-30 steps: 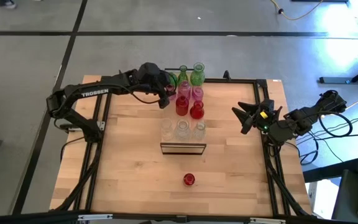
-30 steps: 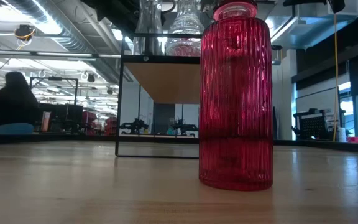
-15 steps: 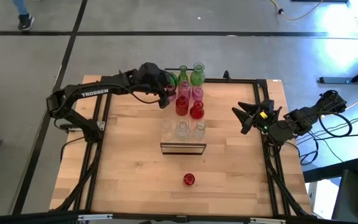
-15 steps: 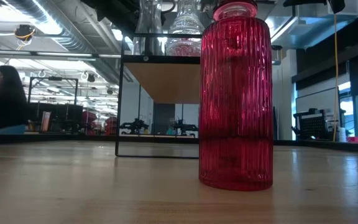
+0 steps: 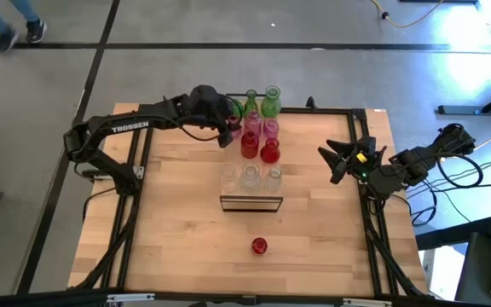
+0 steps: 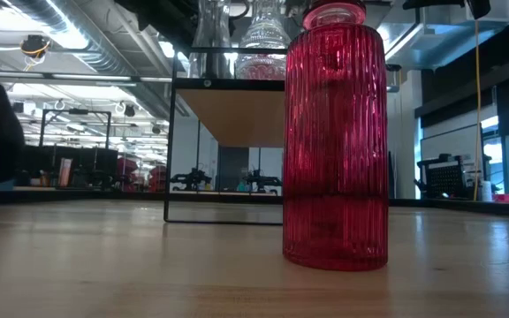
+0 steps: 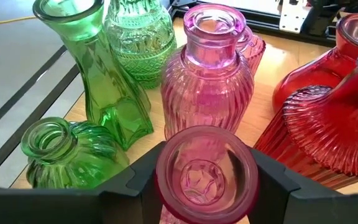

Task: Sort vases onto shelf
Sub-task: Put the pink vase on the shelf aligned with the other pink vases, then put the red vase on the shelf aligned with the other red vases

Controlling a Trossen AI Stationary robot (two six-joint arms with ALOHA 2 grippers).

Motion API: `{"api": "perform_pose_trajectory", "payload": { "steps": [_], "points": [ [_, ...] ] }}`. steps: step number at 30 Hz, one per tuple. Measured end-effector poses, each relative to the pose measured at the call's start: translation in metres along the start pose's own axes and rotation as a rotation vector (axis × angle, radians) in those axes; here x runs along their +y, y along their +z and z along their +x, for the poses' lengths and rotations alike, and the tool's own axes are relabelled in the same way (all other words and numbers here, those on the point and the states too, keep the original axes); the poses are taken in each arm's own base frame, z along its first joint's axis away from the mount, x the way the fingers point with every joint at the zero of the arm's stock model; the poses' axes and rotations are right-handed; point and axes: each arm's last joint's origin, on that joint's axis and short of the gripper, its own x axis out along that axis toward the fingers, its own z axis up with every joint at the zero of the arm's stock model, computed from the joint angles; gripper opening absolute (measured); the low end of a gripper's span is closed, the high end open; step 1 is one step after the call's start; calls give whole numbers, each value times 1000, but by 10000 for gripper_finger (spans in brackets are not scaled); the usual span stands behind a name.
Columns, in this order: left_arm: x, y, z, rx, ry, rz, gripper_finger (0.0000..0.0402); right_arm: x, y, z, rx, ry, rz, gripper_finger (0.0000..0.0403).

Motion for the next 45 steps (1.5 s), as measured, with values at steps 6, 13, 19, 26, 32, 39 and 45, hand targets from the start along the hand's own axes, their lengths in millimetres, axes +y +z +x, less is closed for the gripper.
{"api": "perform_pose_trajectory", "payload": {
  "steps": [6,13,19,26,32,39,45],
  "points": [
    [-1,3,0,-31,-22,1,167,0,0,0,0,0,0,218],
    [0,4,0,-43,-21,-1,167,0,0,0,6,5,2,218],
    [1,5,0,-50,-17,-6,182,0,0,0,6,4,3,218],
    [1,6,0,-62,-8,-22,224,0,0,0,6,4,2,218],
    [2,7,0,-73,-7,-28,246,0,0,0,6,4,1,218],
    [3,11,-12,-103,55,-48,250,0,0,0,8,7,4,218],
    [4,19,-37,-179,76,-69,250,1,-1,0,30,24,18,218]
  ]
}}
